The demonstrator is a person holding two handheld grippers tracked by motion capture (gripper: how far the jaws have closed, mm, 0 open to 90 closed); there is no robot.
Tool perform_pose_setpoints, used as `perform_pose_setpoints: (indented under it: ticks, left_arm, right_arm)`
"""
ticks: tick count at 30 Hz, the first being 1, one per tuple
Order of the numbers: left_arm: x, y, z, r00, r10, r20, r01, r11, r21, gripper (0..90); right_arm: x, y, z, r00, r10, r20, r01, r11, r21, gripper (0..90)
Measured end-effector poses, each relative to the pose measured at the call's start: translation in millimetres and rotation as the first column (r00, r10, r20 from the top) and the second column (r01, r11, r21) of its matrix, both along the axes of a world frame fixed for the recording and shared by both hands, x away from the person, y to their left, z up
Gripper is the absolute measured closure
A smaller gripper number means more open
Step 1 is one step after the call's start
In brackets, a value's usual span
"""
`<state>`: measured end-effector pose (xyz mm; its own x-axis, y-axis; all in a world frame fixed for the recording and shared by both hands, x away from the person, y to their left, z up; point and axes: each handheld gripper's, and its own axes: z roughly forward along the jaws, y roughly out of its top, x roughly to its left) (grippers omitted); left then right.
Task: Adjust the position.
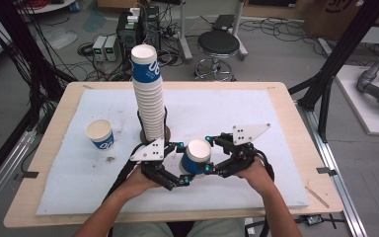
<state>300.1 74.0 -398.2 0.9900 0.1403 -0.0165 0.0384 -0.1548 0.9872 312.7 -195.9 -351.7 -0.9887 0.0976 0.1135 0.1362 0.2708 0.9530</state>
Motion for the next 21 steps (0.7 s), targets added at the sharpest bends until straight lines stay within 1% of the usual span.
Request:
perform_pose_setpoints:
  ticks: [2, 5, 6, 9, 14, 17, 19, 20, 21]
  left_arm:
    - [0.0, -0.4, -0.6, 1.0000, -0.003, 0.004, 0.003, 1.0000, 0.005, 16.4]
    - [0.4, 0.8, -0.9, 0.9998, -0.015, 0.015, 0.015, 0.9999, 0.005, 22.5]
    - [0.2, 1.1, -1.1, 0.9998, -0.013, 0.012, 0.013, 0.9999, 0.001, 24.1]
    - [0.8, 1.9, -1.1, 0.9999, -0.010, 0.013, 0.010, 0.9999, 0.011, 26.3]
    - [0.4, 2.7, -0.3, 1.0000, 0.002, 0.006, -0.002, 0.9991, 0.043, 29.0]
    - [0.0, 4.3, 2.1, 1.0000, 0.003, 0.007, -0.003, 0.9974, 0.073, 30.4]
    - [-0.7, 4.8, 5.3, 0.9999, 0.007, 0.015, -0.008, 0.9954, 0.095, 30.4]
    - [-0.8, 5.6, 6.7, 0.9999, 0.005, 0.015, -0.006, 0.9951, 0.099, 30.5]
    - [-0.8, 6.4, 8.1, 0.9999, 0.005, 0.016, -0.007, 0.9942, 0.108, 30.8]
  right_arm:
    - [0.1, -0.6, 0.0, 1.0000, 0.002, -0.003, -0.002, 1.000, 0.006, 28.6]
    - [0.5, -1.7, -0.5, 1.0000, -0.002, 0.000, 0.002, 1.000, 0.004, 29.4]
    - [0.3, -2.3, -0.8, 1.0000, -0.001, -0.005, 0.001, 1.000, 0.008, 29.7]
    - [0.5, -2.6, -1.4, 1.0000, -0.002, -0.004, 0.002, 1.000, 0.006, 30.1]
    - [0.8, -2.0, -2.9, 0.9999, -0.012, 0.001, 0.012, 1.000, -0.010, 30.2]
    - [0.5, -1.7, -4.6, 0.9998, -0.015, -0.012, 0.015, 1.000, -0.009, 29.9]
    - [0.3, -1.4, -5.3, 0.9998, -0.016, -0.007, 0.016, 1.000, -0.013, 27.9]
    - [-0.2, -1.5, -5.1, 0.9996, -0.027, -0.004, 0.027, 1.000, -0.013, 25.2]
    - [-0.7, -2.0, -4.7, 0.9994, -0.032, -0.013, 0.032, 0.999, -0.009, 23.4]
